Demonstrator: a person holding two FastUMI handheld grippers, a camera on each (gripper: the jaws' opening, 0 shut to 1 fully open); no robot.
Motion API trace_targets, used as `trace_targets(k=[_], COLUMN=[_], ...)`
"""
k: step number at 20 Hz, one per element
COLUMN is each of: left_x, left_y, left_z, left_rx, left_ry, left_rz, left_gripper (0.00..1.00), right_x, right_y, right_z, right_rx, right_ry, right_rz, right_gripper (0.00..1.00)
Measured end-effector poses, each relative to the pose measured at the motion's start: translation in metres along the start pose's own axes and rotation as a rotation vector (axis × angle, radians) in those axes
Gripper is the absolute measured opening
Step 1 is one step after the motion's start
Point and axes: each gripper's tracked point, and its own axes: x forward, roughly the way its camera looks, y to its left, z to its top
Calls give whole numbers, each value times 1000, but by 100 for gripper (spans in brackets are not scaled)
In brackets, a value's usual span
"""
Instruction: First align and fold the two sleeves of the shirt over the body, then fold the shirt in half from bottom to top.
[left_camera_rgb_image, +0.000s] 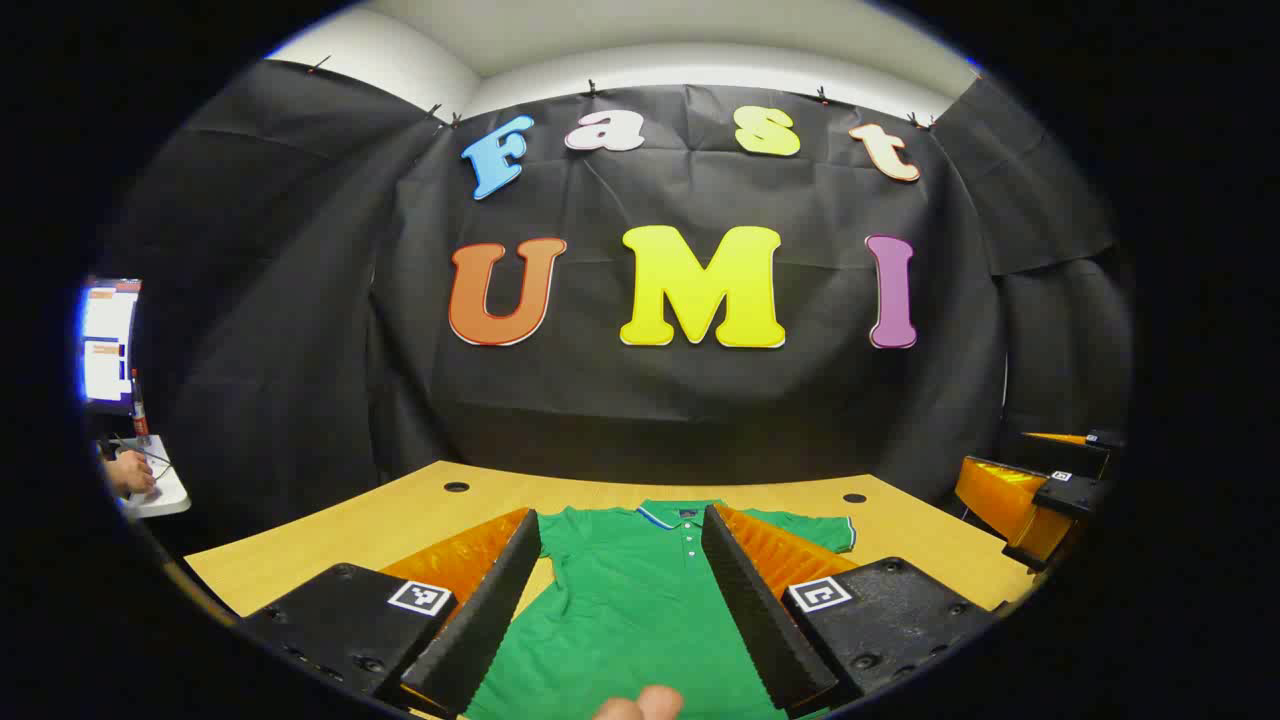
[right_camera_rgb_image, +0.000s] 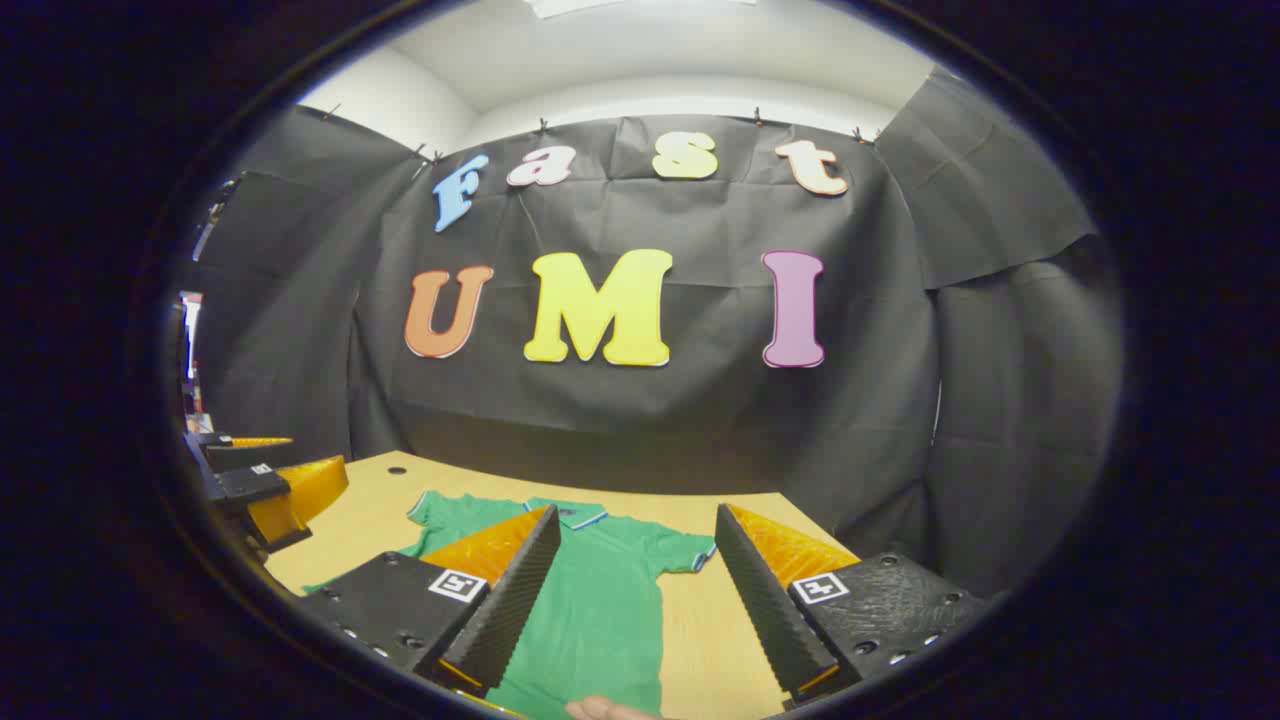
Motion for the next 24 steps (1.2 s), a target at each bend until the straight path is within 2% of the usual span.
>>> trace_targets(k=[3, 9, 11, 12, 14, 17, 22, 24], left_x=[-1, -6, -5, -4, -3, -1, 7, 10], left_y=[3, 5, 4, 4, 2, 1, 4, 4], left_z=[3, 4, 2, 1, -1, -5, -14, -19], left_rx=[-2, 0, 0, -3, -5, -8, 0, -11], left_ry=[-4, 2, 9, 11, 13, 26, 44, 60], left_rz=[4, -4, -8, -9, -10, -13, 0, -7], left_gripper=[100, 100, 100, 100, 100, 100, 100, 100], right_x=[-7, -16, -18, -18, -18, -15, 16, 43], right_y=[8, 35, 38, 39, 38, 43, 34, 20], right_z=[4, 15, 21, 22, 22, 17, 7, -1], right_rx=[-29, -29, -19, -23, -27, -26, -27, -23], right_ry=[-5, -39, -57, -65, -67, -48, -18, 32], right_rz=[1, 55, 61, 62, 53, 75, 55, 2], right_gripper=[95, 95, 96, 93, 96, 96, 96, 94])
